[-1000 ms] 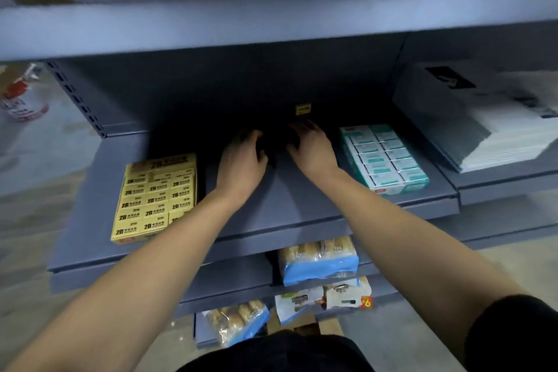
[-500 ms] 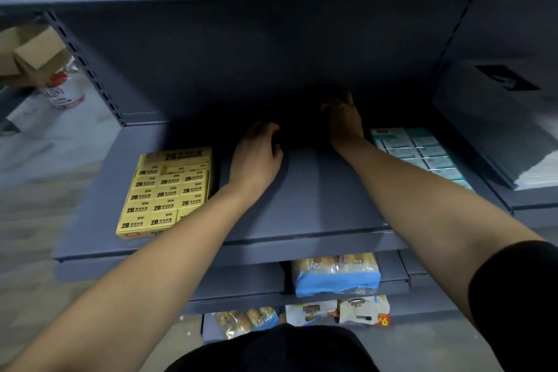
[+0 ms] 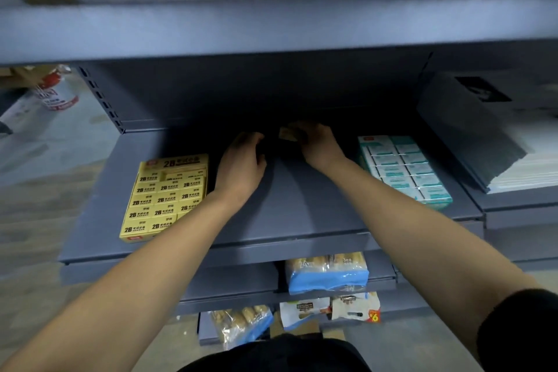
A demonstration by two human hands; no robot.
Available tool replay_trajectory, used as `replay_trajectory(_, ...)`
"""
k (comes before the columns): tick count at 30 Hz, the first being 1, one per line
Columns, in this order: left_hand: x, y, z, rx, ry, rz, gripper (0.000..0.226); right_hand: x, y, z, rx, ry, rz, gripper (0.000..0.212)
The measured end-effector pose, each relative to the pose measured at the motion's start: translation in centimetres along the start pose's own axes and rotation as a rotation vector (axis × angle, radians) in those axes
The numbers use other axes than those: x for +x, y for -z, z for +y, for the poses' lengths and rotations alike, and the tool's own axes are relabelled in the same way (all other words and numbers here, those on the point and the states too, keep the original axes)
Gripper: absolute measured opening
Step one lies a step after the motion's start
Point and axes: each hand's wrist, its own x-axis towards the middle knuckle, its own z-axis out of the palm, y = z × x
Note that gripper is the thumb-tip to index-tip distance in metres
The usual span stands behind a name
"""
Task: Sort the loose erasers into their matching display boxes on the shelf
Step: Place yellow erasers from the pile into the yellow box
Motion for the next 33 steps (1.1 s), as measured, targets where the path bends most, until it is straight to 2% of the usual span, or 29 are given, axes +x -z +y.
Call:
replay_trajectory(5, -0.7, 0.8, 0.4, -0.059, -0.04, -0.054, 0.053, -3.0, -0.2, -1.7, 0.165, 0.044, -0.061, 0.025)
replay_trajectory(9, -1.9, 0.9, 0.6, -0.126, -0.059, -0.052, 0.04, -5.4, -0.4, -1.7, 0.275, 0.037, -0.06, 0.017)
replay_trajectory(14, -3.2, 0.9, 0.6, -0.177, -0.057, -0.012, 0.035, -7.4, -0.6, -1.6, 0.534, -0.093, -0.076, 0.036)
replay_trajectory(18, -3.9, 1.0, 0.8, -0.18, -0.08, 0.009, 0.034, -8.2, -0.7, -2.0, 0.614, -0.191, -0.066, 0.024)
replay_trajectory(22, -4.4, 1.1, 0.9, -0.185, -0.104, -0.019, 0.033, -8.2, -0.4, -2.8, 0.925, -0.254, -0.011, 0.016)
replay_trajectory(24, -4.5, 1.4, 1.2, -0.184, -0.098, -0.007, 0.036, -8.2, 0.1, -3.1, 0.91, -0.22, 0.007, 0.02)
replay_trajectory(28, -4.4, 2.3, 1.5, -0.233, -0.093, 0.025, 0.048, -8.5, 0.9, -3.7, 0.682, -0.109, 0.017, 0.038)
replay_trajectory(33, -4.7, 3.0, 0.9, -0.249, -0.128, 0.064, 0.031, -8.8, 0.5, -4.5, 0.605, 0.011, 0.044, 0.02)
